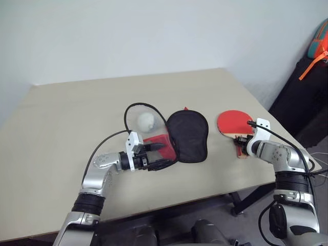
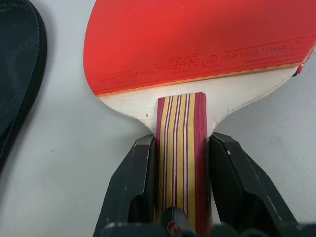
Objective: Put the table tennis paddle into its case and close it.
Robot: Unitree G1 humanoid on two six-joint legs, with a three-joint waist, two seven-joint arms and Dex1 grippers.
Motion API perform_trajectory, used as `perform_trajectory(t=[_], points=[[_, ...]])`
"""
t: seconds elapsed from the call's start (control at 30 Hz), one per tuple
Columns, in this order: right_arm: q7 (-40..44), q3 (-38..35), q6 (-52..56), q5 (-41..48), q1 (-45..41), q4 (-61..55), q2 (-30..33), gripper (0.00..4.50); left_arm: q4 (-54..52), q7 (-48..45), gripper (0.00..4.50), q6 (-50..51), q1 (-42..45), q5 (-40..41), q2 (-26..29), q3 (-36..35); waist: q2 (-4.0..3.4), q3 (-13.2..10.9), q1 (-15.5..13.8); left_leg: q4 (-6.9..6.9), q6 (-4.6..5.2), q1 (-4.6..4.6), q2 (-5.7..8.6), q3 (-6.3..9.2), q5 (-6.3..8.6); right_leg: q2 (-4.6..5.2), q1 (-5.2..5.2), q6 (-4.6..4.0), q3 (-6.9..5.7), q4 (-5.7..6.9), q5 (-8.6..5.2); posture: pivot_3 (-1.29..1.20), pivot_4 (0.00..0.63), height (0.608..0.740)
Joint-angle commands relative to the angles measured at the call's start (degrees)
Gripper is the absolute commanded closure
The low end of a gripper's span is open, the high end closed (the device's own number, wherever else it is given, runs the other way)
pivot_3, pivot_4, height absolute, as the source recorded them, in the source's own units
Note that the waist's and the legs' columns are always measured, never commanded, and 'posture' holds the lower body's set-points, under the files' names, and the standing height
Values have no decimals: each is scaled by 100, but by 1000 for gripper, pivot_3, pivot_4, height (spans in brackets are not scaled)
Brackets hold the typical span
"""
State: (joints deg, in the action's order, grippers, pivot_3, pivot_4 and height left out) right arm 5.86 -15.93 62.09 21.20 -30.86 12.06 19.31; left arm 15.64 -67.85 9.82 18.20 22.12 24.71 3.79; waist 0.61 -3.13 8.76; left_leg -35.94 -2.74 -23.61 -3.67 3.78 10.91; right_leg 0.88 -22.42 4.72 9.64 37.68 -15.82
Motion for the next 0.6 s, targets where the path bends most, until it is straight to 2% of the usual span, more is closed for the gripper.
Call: perform_trajectory(t=[0.03,0.3,0.43,0.6], points=[[-224,-168,457,185,-261,-1062,-152,3271,-28,-88,448,-75,176,8,6,-24,-6,-2,0,2,0,-2,0,0,0,0,-3,0,0,0,0,0,0,740],[-697,-81,1213,217,-759,-1952,-1247,3271,157,-240,448,-91,357,-56,-43,30,-15,-6,2,27,2,-7,0,0,-1,-2,-19,10,2,0,5,0,0,740],[-838,5,1125,90,-817,-1746,-1740,3271,153,-260,448,-86,365,-79,-83,52,-14,-5,-15,28,1,-12,1,1,-1,-1,-16,12,2,-4,6,0,0,740],[-890,228,966,-74,-711,-1444,-1992,3271,71,-287,448,-42,331,-65,-87,71,-15,-6,-2,28,1,-16,2,1,-1,0,-18,12,2,-6,7,0,0,740]])
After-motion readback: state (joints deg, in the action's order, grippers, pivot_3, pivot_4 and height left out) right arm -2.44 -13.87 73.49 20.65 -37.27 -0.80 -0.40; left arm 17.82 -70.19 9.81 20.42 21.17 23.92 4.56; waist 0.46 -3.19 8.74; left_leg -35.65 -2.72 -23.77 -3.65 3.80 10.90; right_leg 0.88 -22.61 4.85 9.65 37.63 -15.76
